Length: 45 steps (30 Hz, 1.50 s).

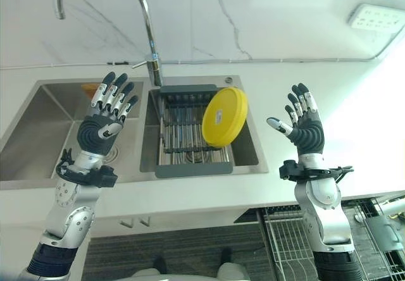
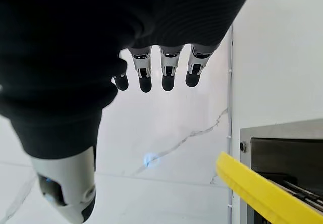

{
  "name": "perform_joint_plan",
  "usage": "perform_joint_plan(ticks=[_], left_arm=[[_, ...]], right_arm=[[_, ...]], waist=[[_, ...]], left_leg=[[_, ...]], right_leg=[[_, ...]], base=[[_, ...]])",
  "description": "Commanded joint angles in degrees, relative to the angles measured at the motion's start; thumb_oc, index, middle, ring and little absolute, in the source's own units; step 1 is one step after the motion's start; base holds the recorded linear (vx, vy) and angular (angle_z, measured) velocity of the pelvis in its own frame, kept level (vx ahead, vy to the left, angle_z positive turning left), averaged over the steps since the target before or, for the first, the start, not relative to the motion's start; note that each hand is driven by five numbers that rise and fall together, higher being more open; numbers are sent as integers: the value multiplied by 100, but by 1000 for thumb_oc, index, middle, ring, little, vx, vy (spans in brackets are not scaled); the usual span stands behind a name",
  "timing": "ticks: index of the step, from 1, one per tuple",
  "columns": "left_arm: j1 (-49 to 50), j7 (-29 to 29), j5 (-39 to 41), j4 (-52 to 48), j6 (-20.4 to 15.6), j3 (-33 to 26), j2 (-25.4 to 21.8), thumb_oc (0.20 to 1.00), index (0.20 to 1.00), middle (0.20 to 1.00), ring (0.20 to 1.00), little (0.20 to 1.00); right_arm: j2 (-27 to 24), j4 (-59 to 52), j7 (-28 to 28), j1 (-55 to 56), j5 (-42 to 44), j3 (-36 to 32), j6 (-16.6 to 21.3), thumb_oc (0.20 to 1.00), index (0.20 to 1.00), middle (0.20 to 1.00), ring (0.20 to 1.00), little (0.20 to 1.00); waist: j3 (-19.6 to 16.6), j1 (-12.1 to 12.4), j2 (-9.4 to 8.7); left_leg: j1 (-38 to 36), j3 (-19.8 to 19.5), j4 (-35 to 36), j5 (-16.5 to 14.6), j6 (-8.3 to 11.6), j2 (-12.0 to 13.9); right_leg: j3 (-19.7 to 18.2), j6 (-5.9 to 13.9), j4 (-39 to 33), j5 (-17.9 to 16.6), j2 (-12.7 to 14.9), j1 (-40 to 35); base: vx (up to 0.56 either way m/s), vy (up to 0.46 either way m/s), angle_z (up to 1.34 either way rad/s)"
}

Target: Place the dishes in the dishwasher.

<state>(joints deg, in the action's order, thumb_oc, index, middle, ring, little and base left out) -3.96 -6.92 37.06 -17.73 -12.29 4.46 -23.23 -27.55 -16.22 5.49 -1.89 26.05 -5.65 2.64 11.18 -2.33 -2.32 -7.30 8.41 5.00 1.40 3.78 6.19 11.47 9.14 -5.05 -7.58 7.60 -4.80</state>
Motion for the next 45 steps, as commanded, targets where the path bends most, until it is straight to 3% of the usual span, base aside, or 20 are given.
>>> perform_joint_plan(ticks=[1, 3, 4, 17, 38, 45], left_arm=[[-174, 6, -163, -163, -273, -124, -166, 1000, 1000, 1000, 1000, 1000], [-174, 6, -163, -163, -273, -124, -166, 1000, 1000, 1000, 1000, 1000], [5, 263, -454, -192, -447, -184, -197, 1000, 1000, 1000, 1000, 1000], [131, 706, -852, -21, -1005, -631, -273, 1000, 1000, 1000, 1000, 1000], [-64, 711, -805, 169, -803, -412, -290, 1000, 1000, 1000, 1000, 1000], [-44, 660, -785, 224, -719, -321, -267, 1000, 1000, 1000, 1000, 1000]], right_arm=[[-66, -209, -35, -243, 212, -190, 248, 1000, 1000, 1000, 1000, 1000], [-66, -209, -35, -243, 212, -190, 248, 1000, 1000, 1000, 1000, 1000], [-76, -201, -130, -380, 620, -88, -148, 1000, 1000, 1000, 1000, 1000], [43, 521, 111, -551, 208, 88, -357, 1000, 1000, 1000, 1000, 1000], [244, 1572, -45, -857, 1289, 244, -1096, 1000, 1000, 1000, 1000, 1000], [385, 1732, -166, -960, 1880, 288, -1091, 1000, 1000, 1000, 1000, 1000]], waist=[[-188, 148, -67], [-188, 148, -67], [-377, 151, 34], [-497, 332, 56], [-553, 439, 17], [-572, 498, 23]], left_leg=[[-24, 155, -72, -596, -230, -218], [-24, 155, -72, -596, -230, -218], [-137, 286, 0, -593, -115, -90], [-152, 80, 0, -602, -15, -55], [-207, 34, 0, -646, -36, -97], [-231, 20, 0, -653, -50, -103]], right_leg=[[126, 185, 151, 480, 226, 32], [126, 185, 151, 480, 226, 32], [161, 26, 45, 670, 93, -127], [292, -18, 5, 753, 72, -280], [389, -12, 5, 789, 93, -389], [426, -31, 5, 819, 82, -438]], base=[[0, 0, 3], [-16, -89, 3], [-34, -186, 3], [-1, -24, 8], [-4, -1, 1], [0, 0, 0]])
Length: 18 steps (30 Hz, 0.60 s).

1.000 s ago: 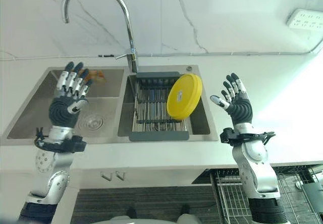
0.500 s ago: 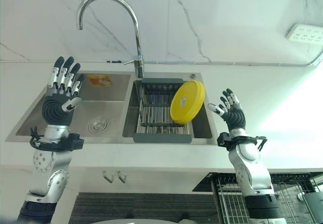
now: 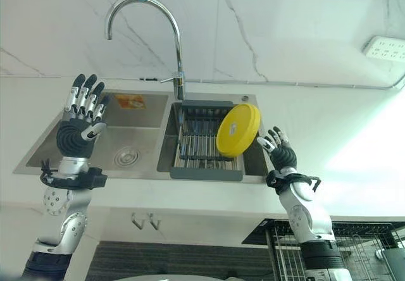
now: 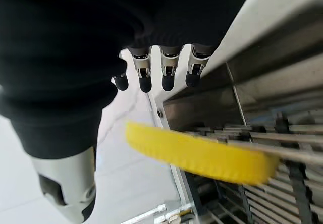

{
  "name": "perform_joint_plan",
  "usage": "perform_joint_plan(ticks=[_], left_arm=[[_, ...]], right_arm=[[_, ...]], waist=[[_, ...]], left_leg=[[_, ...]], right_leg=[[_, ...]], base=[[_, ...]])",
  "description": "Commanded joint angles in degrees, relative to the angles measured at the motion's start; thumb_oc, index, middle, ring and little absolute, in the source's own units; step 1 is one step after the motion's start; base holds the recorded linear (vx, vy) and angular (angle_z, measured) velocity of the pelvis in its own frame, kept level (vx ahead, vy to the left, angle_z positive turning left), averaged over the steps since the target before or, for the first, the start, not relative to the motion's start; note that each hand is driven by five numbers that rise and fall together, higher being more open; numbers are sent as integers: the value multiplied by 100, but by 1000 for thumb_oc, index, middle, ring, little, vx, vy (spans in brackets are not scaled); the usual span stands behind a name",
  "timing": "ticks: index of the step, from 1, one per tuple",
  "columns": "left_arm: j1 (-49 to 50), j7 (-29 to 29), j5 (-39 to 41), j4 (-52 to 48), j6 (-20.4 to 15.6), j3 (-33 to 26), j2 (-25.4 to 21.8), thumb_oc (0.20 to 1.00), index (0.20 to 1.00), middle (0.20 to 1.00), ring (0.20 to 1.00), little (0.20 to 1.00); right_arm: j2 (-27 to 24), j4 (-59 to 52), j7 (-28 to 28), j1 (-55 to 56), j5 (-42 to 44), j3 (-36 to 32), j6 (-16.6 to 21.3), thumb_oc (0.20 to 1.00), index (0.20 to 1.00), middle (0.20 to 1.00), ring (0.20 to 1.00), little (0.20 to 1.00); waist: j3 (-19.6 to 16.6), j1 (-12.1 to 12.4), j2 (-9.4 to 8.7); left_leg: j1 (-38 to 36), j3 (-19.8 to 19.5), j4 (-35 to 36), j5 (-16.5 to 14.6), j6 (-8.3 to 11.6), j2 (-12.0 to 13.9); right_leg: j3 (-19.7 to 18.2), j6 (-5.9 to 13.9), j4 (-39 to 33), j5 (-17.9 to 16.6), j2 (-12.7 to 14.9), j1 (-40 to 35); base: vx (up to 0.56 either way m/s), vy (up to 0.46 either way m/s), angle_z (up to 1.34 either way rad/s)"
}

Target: Place the dishes in the dishwasher.

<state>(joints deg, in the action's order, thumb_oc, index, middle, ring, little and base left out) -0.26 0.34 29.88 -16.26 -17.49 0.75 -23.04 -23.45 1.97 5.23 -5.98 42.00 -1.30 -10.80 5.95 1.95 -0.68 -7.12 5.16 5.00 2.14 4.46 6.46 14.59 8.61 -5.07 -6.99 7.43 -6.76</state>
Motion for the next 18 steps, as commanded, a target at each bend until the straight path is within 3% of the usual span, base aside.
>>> perform_joint_plan(ticks=[1, 18], left_arm=[[-419, -71, -63, 81, -203, 55, -288, 1000, 1000, 1000, 1000, 1000], [-616, 70, -109, 181, -176, 198, -365, 1000, 1000, 1000, 1000, 1000]], right_arm=[[-16, -77, -146, -563, 315, -135, 256, 1000, 1000, 1000, 1000, 1000], [-142, 389, -166, -914, 788, -61, 121, 1000, 1000, 1000, 1000, 1000]], waist=[[-53, 73, -140], [-84, 166, -132]], left_leg=[[-251, 346, 0, -726, -115, -131], [-253, 277, 0, -706, -98, -137]], right_leg=[[115, 24, 7, 760, 100, -245], [187, 1, 7, 794, 93, -311]], base=[[0, 0, 0], [5, 2, 1]])
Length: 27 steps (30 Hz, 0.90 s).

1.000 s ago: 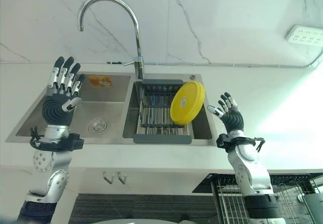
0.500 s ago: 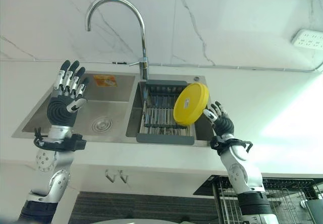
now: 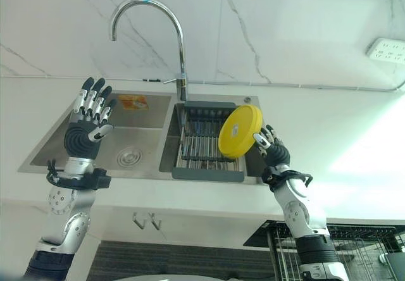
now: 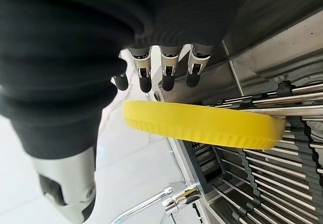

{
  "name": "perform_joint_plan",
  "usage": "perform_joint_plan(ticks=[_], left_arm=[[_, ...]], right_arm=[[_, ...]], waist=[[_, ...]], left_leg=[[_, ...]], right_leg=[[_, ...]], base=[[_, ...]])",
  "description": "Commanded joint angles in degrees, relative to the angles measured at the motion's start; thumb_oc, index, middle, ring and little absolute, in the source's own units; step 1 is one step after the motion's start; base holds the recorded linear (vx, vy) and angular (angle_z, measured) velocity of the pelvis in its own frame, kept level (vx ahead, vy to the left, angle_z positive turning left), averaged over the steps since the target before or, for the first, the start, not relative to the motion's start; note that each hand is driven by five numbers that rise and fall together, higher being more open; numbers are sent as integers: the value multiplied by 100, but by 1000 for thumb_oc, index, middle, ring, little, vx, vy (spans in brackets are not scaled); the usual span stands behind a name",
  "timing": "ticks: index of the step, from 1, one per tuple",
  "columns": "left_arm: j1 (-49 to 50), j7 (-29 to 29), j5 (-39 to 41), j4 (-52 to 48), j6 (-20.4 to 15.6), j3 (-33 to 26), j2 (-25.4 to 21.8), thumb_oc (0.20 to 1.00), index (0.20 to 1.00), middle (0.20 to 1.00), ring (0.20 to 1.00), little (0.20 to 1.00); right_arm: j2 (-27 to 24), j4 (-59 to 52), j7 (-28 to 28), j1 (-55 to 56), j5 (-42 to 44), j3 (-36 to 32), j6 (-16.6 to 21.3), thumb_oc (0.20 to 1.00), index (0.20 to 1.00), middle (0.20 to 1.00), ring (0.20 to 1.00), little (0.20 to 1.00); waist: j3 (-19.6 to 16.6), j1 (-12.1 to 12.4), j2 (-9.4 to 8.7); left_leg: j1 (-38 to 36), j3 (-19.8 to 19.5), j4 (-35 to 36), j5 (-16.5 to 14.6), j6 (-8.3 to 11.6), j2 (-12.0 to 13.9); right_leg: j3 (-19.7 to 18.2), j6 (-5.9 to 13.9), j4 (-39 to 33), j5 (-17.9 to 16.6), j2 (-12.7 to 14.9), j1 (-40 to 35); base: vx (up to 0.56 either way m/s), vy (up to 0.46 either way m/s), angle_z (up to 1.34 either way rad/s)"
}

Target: Place the dishes in the dishwasher.

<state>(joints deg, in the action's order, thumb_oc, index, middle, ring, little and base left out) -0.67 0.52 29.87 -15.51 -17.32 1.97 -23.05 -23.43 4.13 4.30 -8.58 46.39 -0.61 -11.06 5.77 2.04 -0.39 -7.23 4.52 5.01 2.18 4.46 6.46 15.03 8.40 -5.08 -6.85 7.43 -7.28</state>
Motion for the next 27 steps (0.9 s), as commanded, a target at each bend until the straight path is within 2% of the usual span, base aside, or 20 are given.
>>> perform_joint_plan(ticks=[1, 15, 27], left_arm=[[-581, 58, -107, 117, -196, 78, -368, 1000, 1000, 1000, 1000, 1000], [-724, 150, -72, 185, -71, 162, -444, 1000, 1000, 1000, 1000, 1000], [-796, 232, -59, 208, 42, 219, -470, 1000, 1000, 1000, 1000, 1000]], right_arm=[[-153, 209, -76, -675, 348, -128, 128, 1000, 1000, 1000, 1000, 1000], [-308, 868, -40, -1081, 422, 43, -101, 1000, 1000, 1000, 1000, 1000], [-402, 1210, 25, -1355, 490, 124, -104, 1000, 1000, 1000, 1000, 1000]], waist=[[-69, 162, -162], [-49, 289, -177], [-39, 372, -178]], left_leg=[[-241, 336, -1, -707, -98, -139], [-241, 260, -1, -688, -78, -134], [-221, 170, -1, -668, -53, -138]], right_leg=[[142, 19, 8, 783, 92, -261], [245, 4, 8, 806, 91, -329], [321, -16, 8, 838, 81, -369]], base=[[20, 10, 6], [12, 2, 3], [4, 4, 6]])
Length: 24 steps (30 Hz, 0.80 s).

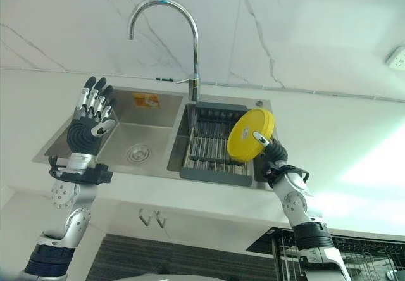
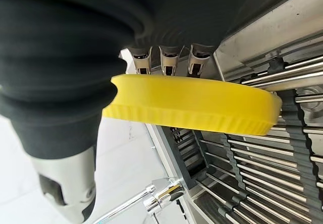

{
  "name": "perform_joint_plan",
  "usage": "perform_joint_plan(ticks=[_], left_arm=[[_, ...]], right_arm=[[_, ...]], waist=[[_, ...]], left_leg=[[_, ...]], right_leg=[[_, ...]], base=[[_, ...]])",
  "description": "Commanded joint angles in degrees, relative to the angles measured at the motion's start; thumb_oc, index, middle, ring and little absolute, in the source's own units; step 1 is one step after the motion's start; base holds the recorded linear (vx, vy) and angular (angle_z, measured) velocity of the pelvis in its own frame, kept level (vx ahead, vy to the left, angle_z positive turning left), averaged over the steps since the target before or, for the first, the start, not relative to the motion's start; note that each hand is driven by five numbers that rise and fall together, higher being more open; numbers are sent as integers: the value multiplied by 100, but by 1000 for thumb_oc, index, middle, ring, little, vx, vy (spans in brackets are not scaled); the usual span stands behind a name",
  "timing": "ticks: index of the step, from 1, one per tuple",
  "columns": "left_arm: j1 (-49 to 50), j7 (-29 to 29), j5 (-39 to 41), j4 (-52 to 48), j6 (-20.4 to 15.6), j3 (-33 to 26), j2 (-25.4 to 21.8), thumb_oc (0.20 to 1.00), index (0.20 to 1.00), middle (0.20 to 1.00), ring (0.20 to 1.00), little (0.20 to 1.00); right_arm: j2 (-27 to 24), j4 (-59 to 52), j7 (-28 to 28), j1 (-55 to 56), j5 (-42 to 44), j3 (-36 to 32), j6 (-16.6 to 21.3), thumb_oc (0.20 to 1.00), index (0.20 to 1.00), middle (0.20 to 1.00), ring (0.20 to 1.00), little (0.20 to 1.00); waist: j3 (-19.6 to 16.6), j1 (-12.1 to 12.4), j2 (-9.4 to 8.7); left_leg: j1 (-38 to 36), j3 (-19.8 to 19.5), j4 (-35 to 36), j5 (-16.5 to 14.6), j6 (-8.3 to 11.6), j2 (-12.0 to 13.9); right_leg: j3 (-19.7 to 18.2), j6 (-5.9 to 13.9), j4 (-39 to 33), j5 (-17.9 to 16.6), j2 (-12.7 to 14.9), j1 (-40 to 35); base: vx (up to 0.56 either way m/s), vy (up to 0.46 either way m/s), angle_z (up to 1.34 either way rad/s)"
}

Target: Place the dishes in the dishwasher.

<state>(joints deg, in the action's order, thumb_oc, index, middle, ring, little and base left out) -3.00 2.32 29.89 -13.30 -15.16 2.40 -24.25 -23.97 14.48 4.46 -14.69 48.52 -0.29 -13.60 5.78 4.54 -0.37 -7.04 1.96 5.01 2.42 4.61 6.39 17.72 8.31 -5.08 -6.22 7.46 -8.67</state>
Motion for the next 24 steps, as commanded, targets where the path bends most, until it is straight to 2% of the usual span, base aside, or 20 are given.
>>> perform_joint_plan(ticks=[1, 14, 22, 24], left_arm=[[-572, 53, -69, -15, -157, 176, -350, 1000, 1000, 1000, 1000, 1000], [-707, 186, 46, 32, -122, 264, -389, 1000, 1000, 1000, 1000, 1000], [-832, 274, 108, 153, -119, 335, -443, 1000, 1000, 1000, 1000, 1000], [-847, 288, 113, 158, -110, 345, -459, 1000, 1000, 1000, 1000, 1000]], right_arm=[[-365, 239, -1, -766, 288, 73, 168, 1000, 1000, 1000, 1000, 1000], [-512, 864, 132, -1278, 409, 209, 203, 1000, 1000, 1000, 1000, 1000], [-617, 1663, 124, -1684, 455, 291, 287, 1000, 1000, 1000, 1000, 1000], [-647, 1796, 130, -1766, 470, 302, 297, 890, 890, 890, 890, 890]], waist=[[-35, 134, -186], [-45, 256, -182], [-94, 340, -145], [-97, 357, -136]], left_leg=[[-239, 420, -1, -694, -66, -129], [-256, 341, -1, -688, -23, -110], [-255, 293, -1, -667, 0, -100], [-253, 289, -1, -662, 7, -93]], right_leg=[[58, -7, 8, 781, 79, -236], [123, -16, 8, 803, 71, -288], [137, -51, 8, 831, 46, -310], [148, -57, 8, 838, 44, -315]], base=[[-12, -3, 3], [-27, 0, 2], [-11, 1, 4], [0, 0, 0]])
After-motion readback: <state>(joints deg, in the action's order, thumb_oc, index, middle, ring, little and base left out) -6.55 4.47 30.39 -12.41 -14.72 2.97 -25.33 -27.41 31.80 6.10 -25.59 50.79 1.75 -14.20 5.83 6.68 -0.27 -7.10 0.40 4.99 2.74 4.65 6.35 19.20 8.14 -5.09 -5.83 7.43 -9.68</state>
